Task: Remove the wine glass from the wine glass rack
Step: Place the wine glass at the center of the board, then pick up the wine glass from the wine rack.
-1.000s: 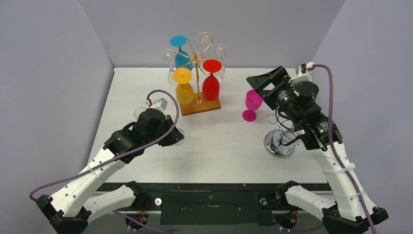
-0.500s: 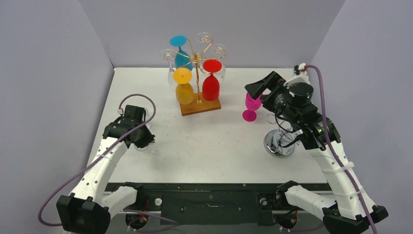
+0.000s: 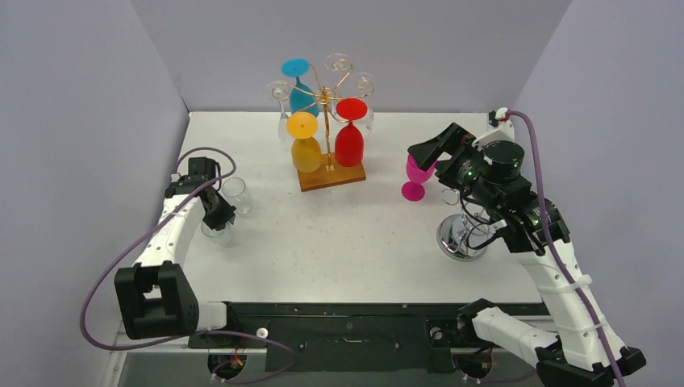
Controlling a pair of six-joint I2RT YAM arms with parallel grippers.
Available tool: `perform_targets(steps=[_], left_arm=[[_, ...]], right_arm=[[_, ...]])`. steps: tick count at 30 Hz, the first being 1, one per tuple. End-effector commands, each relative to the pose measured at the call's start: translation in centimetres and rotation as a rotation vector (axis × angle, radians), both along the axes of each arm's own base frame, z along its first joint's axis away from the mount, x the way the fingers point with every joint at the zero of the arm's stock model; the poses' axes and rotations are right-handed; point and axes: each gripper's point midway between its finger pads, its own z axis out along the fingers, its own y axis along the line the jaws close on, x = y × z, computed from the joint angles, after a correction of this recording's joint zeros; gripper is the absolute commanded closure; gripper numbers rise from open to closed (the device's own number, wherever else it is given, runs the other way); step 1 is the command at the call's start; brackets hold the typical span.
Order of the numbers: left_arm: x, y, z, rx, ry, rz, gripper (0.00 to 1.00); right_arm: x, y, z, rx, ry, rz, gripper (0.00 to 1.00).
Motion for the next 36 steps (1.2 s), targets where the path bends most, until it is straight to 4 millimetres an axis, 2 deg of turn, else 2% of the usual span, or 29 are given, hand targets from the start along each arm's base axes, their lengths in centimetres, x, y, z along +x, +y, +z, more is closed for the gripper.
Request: perform_targets(steps=[1, 8, 10, 12, 13, 14, 15, 18, 22, 31, 36], left_arm=[[4.1, 1.9, 1.4, 0.032, -0.096, 0.029, 1.00], [5.6, 3.8, 0.0, 0.049, -0.045, 0.061, 1.00], [5.8, 4.1, -0.1, 0.058, -0.040, 0.068, 0.97], [6.0, 4.4, 0.0, 0.068, -0.042, 0.073, 0.84], [6.0, 4.5, 0.0, 0.071, -0.041, 0.073, 0.80], [6.2, 4.6, 0.2, 0.073, -0.046, 0.074, 0.71], [6.3, 4.7, 0.3, 0.077, -0.049, 0.072, 0.68], [6.7, 4.9, 1.5, 0.089, -0.075, 0.067, 0.53], [6.9, 5.3, 3.4, 0.116, -0.111, 0.063, 0.41], [6.8, 5.4, 8.1, 0.125, -0.243, 0.093, 0.20], [6.6, 3.6, 10.1, 0.111, -0.317, 0.042, 0.09]], right_arm=[[-0.7, -0.1, 0.6, -0.016, -0.038, 0.024, 0.16], [-0.8, -0.2, 0.0, -0.044, -0.026, 0.034, 0.16], [-0.8, -0.1, -0.2, -0.045, -0.025, 0.036, 0.16], [-0.9, -0.2, -0.3, -0.046, -0.023, 0.035, 0.15], [-0.8, -0.2, -0.4, -0.047, -0.022, 0.034, 0.15], [-0.8, -0.2, -0.5, -0.050, -0.021, 0.031, 0.15], [-0.8, -0.3, -0.5, -0.053, -0.020, 0.031, 0.15], [-0.8, -0.4, -0.7, -0.061, -0.017, 0.027, 0.15], [-0.9, -0.6, -0.8, -0.068, -0.016, 0.019, 0.15], [-1.6, -0.6, 0.7, -0.069, -0.015, 0.039, 0.15], [-2.1, -1.7, 1.2, -0.101, -0.020, 0.008, 0.15]])
